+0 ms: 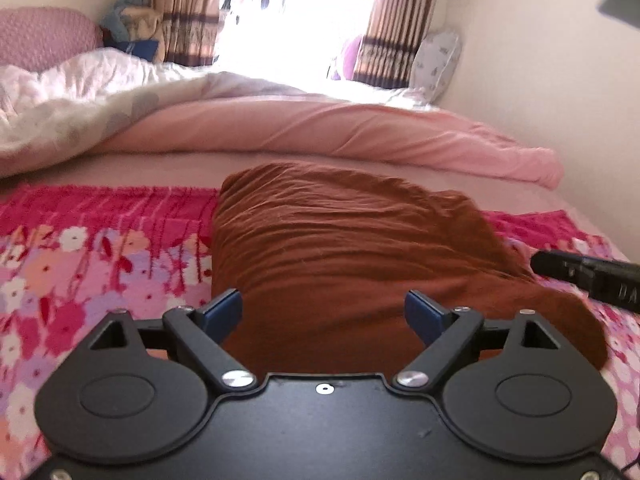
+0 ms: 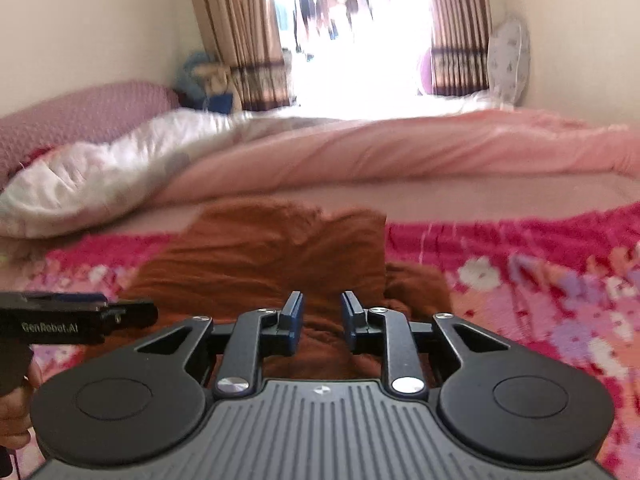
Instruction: Fold large clothes
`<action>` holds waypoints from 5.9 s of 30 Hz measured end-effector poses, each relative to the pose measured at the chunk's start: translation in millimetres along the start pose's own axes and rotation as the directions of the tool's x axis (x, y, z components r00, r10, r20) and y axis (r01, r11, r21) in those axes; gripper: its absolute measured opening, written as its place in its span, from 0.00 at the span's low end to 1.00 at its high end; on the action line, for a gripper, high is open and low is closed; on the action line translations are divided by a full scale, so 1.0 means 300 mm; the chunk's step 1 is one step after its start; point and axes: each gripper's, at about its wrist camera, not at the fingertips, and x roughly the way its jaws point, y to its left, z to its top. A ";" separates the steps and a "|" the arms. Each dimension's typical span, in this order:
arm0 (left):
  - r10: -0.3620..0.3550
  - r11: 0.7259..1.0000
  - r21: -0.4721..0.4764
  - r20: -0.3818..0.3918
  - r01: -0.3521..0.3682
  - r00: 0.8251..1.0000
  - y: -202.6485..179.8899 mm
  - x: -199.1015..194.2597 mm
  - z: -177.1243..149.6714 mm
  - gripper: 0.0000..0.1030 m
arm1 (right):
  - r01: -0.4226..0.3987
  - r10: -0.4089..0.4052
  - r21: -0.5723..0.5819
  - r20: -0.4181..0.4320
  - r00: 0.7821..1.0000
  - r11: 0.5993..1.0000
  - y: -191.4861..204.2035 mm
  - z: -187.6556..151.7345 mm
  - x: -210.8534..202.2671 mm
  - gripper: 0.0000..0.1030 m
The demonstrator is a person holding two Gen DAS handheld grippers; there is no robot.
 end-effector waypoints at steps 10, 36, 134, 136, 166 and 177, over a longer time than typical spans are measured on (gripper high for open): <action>-0.011 0.999 0.047 -0.008 0.012 1.000 -0.075 -0.115 -0.162 0.86 | 0.000 0.001 -0.004 0.004 1.000 1.000 0.033 -0.085 -0.152 0.27; -0.048 0.999 0.017 0.032 0.047 0.998 -0.061 -0.102 -0.048 0.86 | 0.000 0.001 0.071 -0.017 1.000 0.998 -0.012 -0.090 -0.091 0.29; 0.140 0.987 -0.058 -0.146 -0.150 0.979 -0.179 -0.805 -0.550 0.90 | 0.144 -0.144 -0.011 -0.141 0.979 0.989 0.133 -0.457 -0.721 0.84; 0.140 0.987 -0.058 -0.148 -0.150 0.979 -0.180 -0.803 -0.549 0.90 | 0.144 -0.144 -0.010 -0.142 0.979 0.989 0.135 -0.457 -0.721 0.84; 0.145 0.987 -0.051 -0.147 -0.154 0.978 -0.188 -0.809 -0.550 0.90 | 0.150 -0.148 0.003 -0.153 0.977 0.989 0.117 -0.459 -0.712 0.84; 0.146 0.987 -0.047 -0.145 -0.154 0.979 -0.194 -0.811 -0.550 0.90 | 0.150 -0.148 0.001 -0.157 0.976 0.989 0.112 -0.468 -0.706 0.84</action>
